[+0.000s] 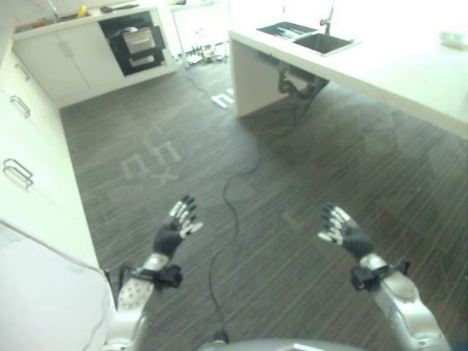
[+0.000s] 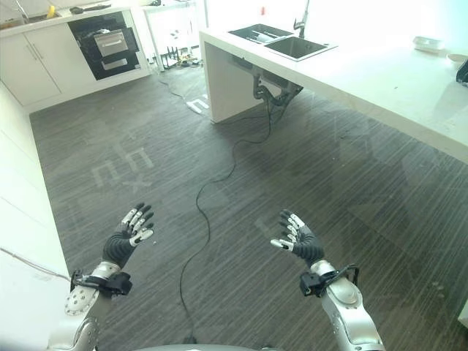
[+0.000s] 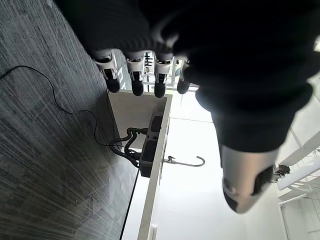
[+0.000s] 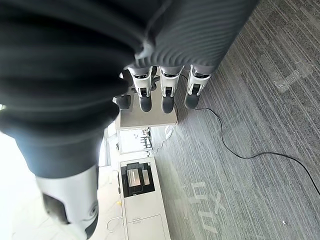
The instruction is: Place the dishes in the dishwasher.
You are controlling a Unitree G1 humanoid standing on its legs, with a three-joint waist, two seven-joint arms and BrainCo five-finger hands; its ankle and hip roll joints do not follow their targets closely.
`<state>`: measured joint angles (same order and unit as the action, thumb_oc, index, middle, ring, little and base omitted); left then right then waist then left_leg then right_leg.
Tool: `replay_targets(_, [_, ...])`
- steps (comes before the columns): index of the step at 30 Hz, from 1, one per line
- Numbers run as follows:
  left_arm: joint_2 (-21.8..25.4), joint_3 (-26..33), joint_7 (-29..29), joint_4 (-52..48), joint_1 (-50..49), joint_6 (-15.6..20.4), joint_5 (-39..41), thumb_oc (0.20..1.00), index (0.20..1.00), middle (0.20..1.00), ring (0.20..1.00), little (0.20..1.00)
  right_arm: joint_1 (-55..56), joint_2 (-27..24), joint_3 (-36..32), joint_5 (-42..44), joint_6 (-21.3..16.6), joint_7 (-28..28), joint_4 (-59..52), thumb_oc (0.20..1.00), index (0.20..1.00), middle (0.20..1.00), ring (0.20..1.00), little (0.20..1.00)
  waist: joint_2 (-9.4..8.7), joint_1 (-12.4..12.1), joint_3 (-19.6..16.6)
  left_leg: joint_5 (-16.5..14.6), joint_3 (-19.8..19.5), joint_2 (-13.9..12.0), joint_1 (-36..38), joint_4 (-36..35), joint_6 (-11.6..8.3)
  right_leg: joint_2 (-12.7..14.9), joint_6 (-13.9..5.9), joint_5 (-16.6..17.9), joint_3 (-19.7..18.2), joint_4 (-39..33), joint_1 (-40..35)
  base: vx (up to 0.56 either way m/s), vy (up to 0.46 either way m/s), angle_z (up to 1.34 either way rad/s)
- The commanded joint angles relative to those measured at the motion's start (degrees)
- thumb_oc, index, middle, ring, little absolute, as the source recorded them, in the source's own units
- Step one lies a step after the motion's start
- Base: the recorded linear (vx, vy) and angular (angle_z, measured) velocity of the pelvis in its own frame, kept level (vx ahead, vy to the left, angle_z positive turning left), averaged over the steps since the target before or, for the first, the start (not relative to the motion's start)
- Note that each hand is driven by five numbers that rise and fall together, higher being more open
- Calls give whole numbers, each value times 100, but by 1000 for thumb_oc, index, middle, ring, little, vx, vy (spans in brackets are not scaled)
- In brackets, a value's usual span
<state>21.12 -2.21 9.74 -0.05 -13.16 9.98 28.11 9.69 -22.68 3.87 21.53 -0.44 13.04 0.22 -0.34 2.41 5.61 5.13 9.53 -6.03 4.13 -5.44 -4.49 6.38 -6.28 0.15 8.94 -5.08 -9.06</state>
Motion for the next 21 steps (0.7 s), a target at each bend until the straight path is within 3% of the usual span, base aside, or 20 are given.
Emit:
replay_targets(1, [262,120,-12,-48,388,393,25,1000,1000,1000,1000,1000,-329,26,-85,193,-272,-67,-257,1000,1000,1000,1000,1000,-82,-26,-106,-516,-72,-189,277,44,-40,206,-194,183,154,8,187,0,0,0])
replay_targets(21, [238,298,106,-160,176,402,126,1000,1000,1000,1000,1000,-186,16,-171,203,-224,42,-449,1000,1000,1000,1000,1000,-112,-50,-110,-524,-120,-238,299,44,-38,172,-164,130,107,8,139,19,-18,3])
